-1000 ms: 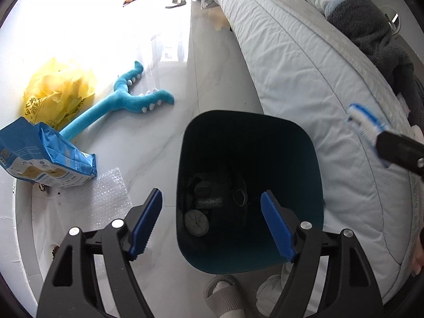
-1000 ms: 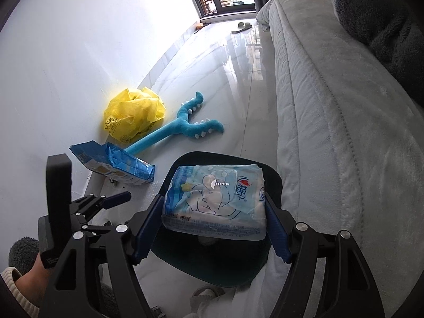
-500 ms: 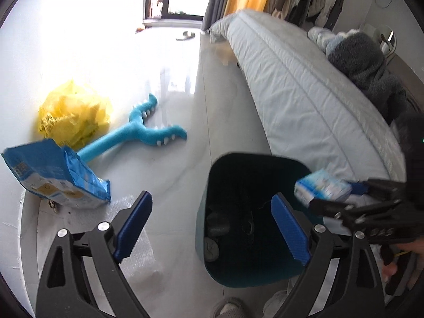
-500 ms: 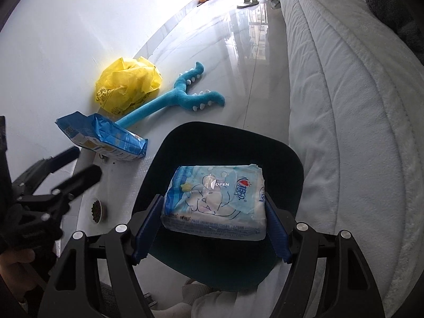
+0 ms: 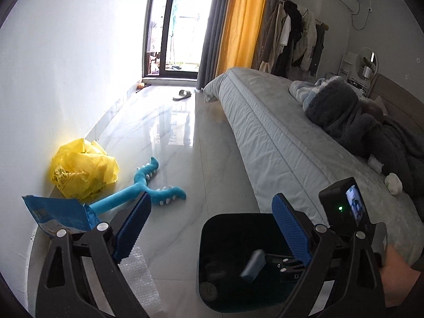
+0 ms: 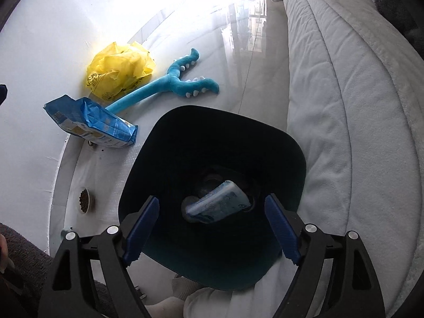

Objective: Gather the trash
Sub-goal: 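Lower the wipes pack over the bin and open the right gripper, then move both tools back over the bed toward the white cloth and bubble wrap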

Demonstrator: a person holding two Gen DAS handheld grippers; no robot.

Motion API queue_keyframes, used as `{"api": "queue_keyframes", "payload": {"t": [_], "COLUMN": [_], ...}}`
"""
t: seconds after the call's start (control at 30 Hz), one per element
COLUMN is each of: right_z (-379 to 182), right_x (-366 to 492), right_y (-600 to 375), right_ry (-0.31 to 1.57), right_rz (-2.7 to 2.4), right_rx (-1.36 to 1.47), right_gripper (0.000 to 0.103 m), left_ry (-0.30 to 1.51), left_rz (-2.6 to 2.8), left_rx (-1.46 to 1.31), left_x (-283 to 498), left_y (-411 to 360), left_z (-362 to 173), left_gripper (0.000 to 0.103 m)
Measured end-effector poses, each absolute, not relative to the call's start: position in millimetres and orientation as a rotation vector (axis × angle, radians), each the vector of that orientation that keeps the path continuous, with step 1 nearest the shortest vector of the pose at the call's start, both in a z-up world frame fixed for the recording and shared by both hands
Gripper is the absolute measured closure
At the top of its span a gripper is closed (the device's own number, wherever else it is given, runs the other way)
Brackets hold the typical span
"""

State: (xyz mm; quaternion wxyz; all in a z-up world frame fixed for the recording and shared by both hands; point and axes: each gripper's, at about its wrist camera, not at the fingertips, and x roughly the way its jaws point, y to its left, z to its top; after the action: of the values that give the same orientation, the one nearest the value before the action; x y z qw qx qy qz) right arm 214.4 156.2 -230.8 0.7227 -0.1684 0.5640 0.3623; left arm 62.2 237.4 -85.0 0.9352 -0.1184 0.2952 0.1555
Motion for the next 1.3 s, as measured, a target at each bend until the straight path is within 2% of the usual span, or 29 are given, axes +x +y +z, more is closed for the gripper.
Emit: {"api": "queue_keyframes", "payload": {"t": [0.2,0.5,1.1,1.3], "right_z": [-218,-165,-92,-80], "right_x": [215,210,242,255], "right_y": [150,125,30,-10], "right_ry": [1.229,1.106,0.84,0.808], "right_rz": [0.808,0.892,0.768,0.708], "right_rx": [-0.337,-0.28,-0.25,-0.226], "right_gripper": [0.02,0.02,0.018,0.016], "left_ry": [0.532,0.477,0.506,0.504], "left_rz": [0.293,0.314,0.203,0.164], "left_rx": [-0.222,-0.182,-0.059,-0.125], "left_x": [58,46,98,118], "left_y": [222,195,131,123], "left_z": [-60,-46,-35,-30], "left_gripper": [0.009,0.009,0.009,0.009]}}
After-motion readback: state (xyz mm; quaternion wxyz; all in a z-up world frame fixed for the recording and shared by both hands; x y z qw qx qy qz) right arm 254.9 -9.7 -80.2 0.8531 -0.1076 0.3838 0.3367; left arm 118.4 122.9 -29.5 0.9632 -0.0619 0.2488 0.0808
